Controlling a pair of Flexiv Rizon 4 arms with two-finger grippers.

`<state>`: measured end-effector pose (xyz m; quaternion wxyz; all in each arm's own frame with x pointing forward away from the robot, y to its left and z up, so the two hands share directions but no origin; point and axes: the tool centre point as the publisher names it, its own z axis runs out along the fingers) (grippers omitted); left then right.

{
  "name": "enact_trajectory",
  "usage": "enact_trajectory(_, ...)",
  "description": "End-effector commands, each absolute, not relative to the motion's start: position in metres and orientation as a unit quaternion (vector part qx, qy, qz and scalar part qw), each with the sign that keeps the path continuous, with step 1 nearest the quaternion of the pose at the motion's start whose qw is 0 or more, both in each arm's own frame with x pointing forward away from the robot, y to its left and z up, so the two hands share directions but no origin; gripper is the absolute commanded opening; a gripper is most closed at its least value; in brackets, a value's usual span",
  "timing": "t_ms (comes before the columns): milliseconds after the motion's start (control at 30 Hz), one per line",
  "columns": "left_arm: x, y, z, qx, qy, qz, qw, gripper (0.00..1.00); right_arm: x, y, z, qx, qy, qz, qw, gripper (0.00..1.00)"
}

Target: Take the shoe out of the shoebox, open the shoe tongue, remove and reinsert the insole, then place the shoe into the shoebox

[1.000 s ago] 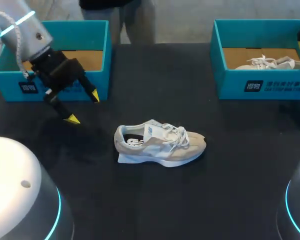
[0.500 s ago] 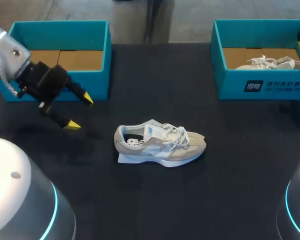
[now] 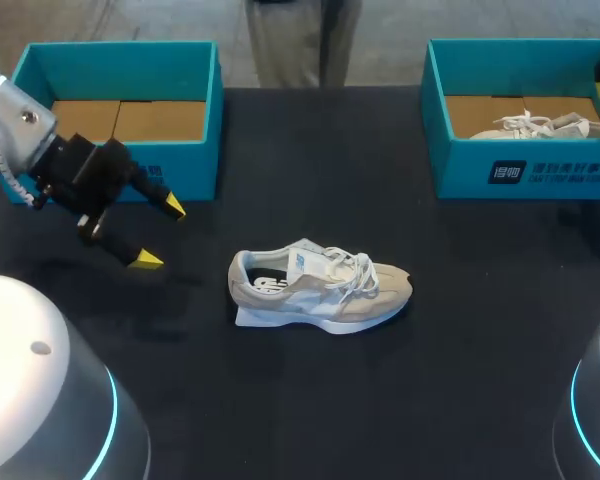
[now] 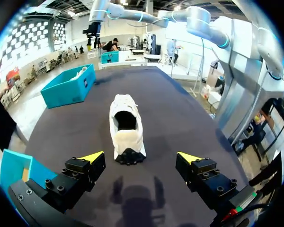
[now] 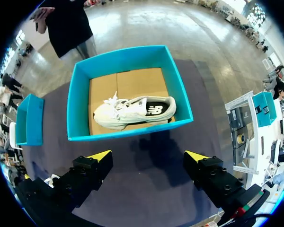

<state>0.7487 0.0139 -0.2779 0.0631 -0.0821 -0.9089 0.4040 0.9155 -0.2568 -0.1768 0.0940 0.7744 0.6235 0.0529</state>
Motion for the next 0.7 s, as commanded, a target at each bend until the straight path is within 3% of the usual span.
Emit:
enact_trajectory(33, 0.752, 0.008, -0.297, -0.054, -0.900, 0.427, 0.062, 1.00, 0.915, -0.256, -0.177, 0.774, 0.623, 0.053, 0.095, 1.00)
enact_trajectory(700, 0.768, -0.011, -0.363, -0.027, -0.882, 0.468, 0.048, 1.00, 0.915, -0.256, -0.177, 0.774, 0.623, 0.053, 0.095, 1.00)
